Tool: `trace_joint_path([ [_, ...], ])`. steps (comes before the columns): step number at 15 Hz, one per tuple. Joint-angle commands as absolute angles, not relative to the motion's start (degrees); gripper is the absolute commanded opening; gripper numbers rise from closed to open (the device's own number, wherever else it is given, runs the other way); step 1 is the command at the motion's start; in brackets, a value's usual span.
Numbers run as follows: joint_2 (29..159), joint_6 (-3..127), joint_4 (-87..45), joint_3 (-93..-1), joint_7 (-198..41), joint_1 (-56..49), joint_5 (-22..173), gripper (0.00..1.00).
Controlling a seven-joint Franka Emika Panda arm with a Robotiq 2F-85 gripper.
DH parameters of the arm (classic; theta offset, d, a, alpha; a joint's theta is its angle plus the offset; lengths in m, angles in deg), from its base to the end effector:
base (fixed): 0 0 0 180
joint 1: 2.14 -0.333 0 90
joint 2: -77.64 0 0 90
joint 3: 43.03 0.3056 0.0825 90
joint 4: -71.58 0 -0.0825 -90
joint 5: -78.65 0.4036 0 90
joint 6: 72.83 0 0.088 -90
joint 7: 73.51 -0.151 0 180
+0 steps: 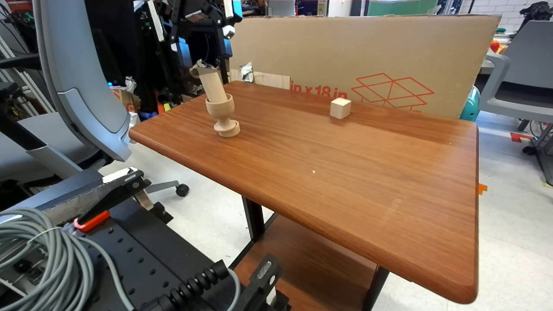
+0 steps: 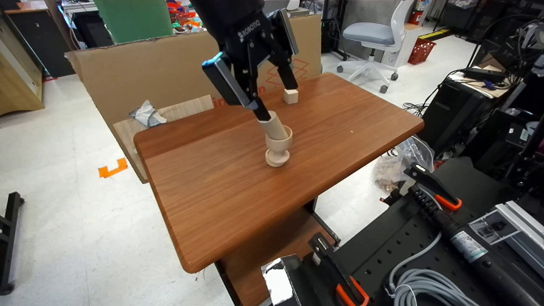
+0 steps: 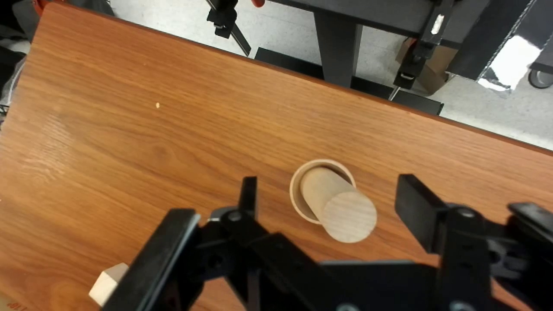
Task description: Remove the object from the cube and put it in the object
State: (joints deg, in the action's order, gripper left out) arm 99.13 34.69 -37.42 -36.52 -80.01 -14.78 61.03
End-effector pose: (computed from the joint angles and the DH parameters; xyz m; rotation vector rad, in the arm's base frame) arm 0.5547 0.1552 0.2185 2.7452 0.5188 -0.4720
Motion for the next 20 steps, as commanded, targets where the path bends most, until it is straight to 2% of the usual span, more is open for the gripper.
trace_joint_path([
  [1,100.1,33.6,-35.7,-36.3,-78.7,-15.0,60.7,1.0],
  [14,99.7,40.7,-36.7,-35.4,-78.6,-13.8,70.9,1.0],
  [15,91.4,40.7,-42.1,-37.0,-75.5,-10.3,72.8,1.0],
  [16,91.5,39.6,-41.7,-37.8,-76.5,-10.2,72.8,1.0],
  [17,97.4,39.5,-37.9,-36.7,-78.1,-13.1,70.5,1.0],
  [20,93.2,39.4,-39.7,-37.8,-76.9,-9.8,71.3,1.0],
])
